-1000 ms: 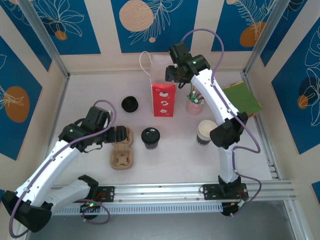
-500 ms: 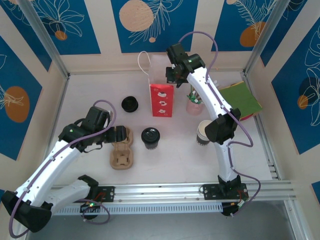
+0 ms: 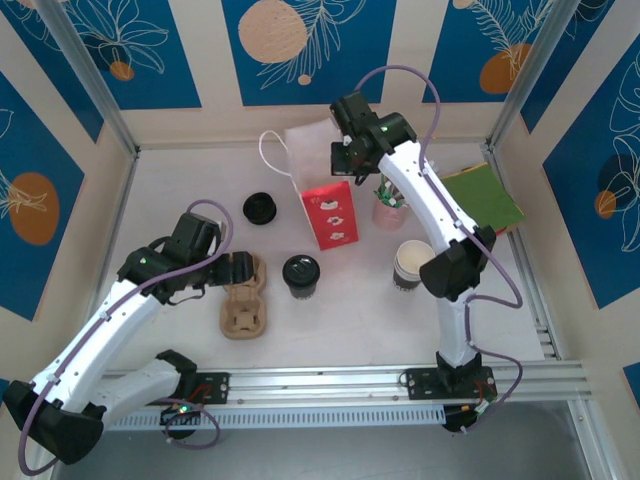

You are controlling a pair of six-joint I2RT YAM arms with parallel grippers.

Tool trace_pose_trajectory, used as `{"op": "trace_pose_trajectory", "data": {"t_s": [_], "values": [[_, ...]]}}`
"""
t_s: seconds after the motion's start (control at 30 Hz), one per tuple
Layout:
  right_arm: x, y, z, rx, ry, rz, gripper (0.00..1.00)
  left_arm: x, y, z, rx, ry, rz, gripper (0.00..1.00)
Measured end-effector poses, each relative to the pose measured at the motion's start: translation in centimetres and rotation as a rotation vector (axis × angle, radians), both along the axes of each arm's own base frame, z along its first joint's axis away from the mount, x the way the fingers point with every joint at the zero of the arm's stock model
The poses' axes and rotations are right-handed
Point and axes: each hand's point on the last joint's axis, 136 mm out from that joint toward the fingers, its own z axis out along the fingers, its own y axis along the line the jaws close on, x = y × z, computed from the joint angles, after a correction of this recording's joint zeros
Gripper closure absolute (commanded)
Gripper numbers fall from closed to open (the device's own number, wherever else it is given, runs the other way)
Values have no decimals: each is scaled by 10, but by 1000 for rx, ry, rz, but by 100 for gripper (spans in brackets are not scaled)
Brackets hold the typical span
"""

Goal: Pack the takeout coffee

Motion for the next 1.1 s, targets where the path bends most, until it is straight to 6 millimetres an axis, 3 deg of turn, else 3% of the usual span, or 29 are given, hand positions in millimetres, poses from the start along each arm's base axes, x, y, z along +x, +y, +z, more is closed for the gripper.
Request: {"op": "trace_pose_trajectory", "data": {"t_s": [0.23,0.6,1.1], "values": [[-36,-17,8,5,11,7,100,1,-1,1,-2,-5,-8,11],[-95,-39,-16,71,104,-32,100,0,-6,-2,-17,14,-23,11],[-138,-57,-22,127,120,-74,100,0,-8,-2,-17,12,-45,12]]}}
